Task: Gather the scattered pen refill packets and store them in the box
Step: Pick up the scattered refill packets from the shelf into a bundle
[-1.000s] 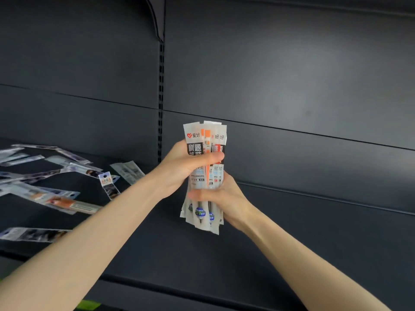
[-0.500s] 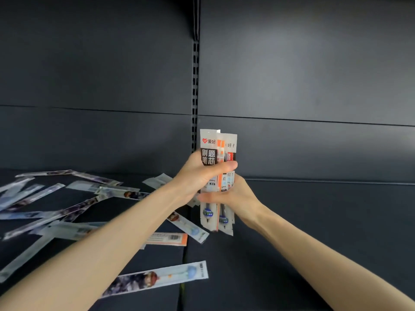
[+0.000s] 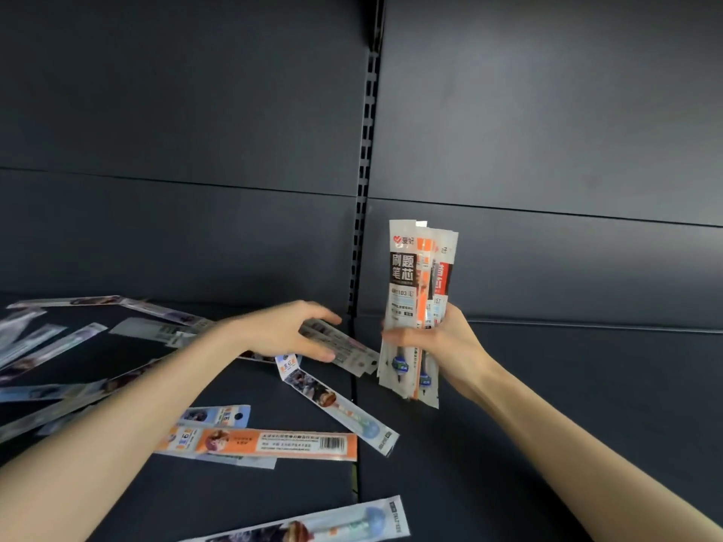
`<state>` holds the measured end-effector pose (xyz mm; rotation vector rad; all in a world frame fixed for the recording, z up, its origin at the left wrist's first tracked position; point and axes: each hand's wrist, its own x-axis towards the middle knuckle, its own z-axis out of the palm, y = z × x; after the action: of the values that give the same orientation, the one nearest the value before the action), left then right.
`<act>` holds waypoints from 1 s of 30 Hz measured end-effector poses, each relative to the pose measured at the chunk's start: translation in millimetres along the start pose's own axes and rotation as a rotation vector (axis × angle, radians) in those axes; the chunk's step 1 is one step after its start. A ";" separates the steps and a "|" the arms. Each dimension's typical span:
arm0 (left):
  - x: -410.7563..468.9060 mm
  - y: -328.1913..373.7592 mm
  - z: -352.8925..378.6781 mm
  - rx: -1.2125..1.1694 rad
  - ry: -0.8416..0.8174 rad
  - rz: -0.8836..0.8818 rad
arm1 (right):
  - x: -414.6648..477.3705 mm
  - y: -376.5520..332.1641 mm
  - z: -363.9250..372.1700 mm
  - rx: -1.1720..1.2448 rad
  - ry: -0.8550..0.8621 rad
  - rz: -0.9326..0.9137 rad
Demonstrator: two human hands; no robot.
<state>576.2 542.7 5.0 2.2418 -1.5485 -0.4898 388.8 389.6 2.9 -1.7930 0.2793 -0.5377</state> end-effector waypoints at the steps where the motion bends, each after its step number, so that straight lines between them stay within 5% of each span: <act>1: 5.5 -2.4 0.0 0.029 -0.017 0.003 | -0.1 1.4 -2.0 0.001 0.000 0.003; 8: 30.1 -2.3 -5.3 0.144 -0.090 0.029 | 0.9 6.8 -6.1 0.042 0.001 0.007; 12: 30.9 -0.4 -11.0 0.105 0.016 0.086 | -0.4 5.4 -6.9 0.065 0.006 -0.001; 18: 15.6 27.3 -27.0 -0.399 0.619 0.167 | 0.5 -2.7 -13.4 0.170 0.061 -0.002; 23: 4.6 74.0 -15.9 -0.905 0.636 0.200 | -3.9 -14.7 -14.7 0.241 -0.003 0.000; 30: -2.8 116.2 12.9 -0.969 0.714 0.173 | -26.2 -27.9 -36.6 0.342 -0.237 0.021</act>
<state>474.8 506.0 50.5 1.2903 -0.8297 -0.2458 345.6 378.6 31.6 -1.5002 0.0378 -0.3300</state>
